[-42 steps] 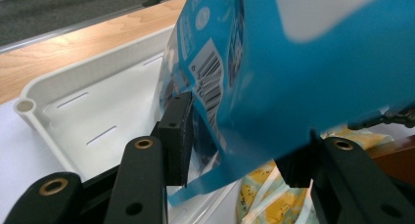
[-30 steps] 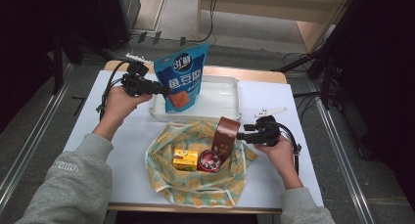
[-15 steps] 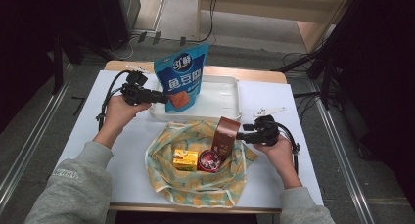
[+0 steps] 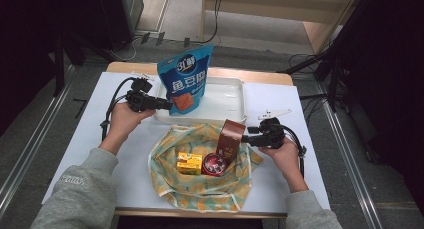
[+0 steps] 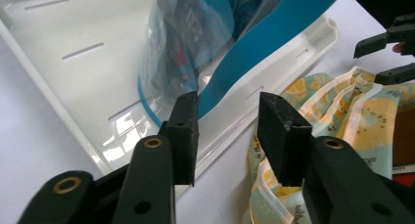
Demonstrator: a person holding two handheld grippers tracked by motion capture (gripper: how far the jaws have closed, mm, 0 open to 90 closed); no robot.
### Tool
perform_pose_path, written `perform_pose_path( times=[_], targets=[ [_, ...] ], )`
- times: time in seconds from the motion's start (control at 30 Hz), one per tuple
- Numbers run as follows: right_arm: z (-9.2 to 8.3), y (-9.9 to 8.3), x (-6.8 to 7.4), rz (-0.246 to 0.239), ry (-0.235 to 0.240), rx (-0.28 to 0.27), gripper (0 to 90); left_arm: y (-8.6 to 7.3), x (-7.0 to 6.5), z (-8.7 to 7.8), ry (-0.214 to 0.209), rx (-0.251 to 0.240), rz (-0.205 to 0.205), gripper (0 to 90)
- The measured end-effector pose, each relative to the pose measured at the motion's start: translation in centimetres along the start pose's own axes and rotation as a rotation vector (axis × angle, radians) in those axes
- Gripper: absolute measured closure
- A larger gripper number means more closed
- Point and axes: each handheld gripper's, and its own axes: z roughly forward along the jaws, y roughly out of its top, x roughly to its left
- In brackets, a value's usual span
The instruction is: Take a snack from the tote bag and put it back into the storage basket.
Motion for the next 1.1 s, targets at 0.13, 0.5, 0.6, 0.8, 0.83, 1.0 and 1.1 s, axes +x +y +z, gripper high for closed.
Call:
perform_pose_path(
  times=[0.13, 0.5, 0.6, 0.8, 0.83, 1.0, 1.1],
  targets=[
    [0.0, 0.0, 0.0, -0.001, -0.001, 0.001, 42.6, 0.0, 0.1, 0.2, 0.011, -0.016, -0.006, 71.2],
    [0.0, 0.0, 0.0, -0.001, 0.000, 0.001, 42.7, 0.1, 0.4, 0.6, 0.032, -0.046, -0.032, 84.1],
    [0.0, 0.0, 0.1, -0.002, -0.001, 0.000, 42.7, 0.1, 0.3, 0.6, 0.053, -0.058, -0.031, 86.1],
    [0.0, 0.0, 0.0, -0.001, -0.001, 0.000, 42.7, 0.3, 0.5, 0.9, 0.033, -0.070, -0.054, 88.0],
    [0.0, 0.0, 0.1, -0.001, -0.001, 0.000, 42.7, 0.4, 0.5, 1.0, 0.037, -0.072, -0.052, 88.0],
    [0.0, 0.0, 0.0, -0.001, -0.001, -0.001, 42.8, 0.6, 0.7, 1.3, 0.028, -0.089, -0.070, 88.8],
    [0.0, 0.0, 0.1, -0.003, 0.000, -0.001, 42.9, 0.7, 0.8, 1.5, 0.027, -0.102, -0.078, 89.4]
  ],
)
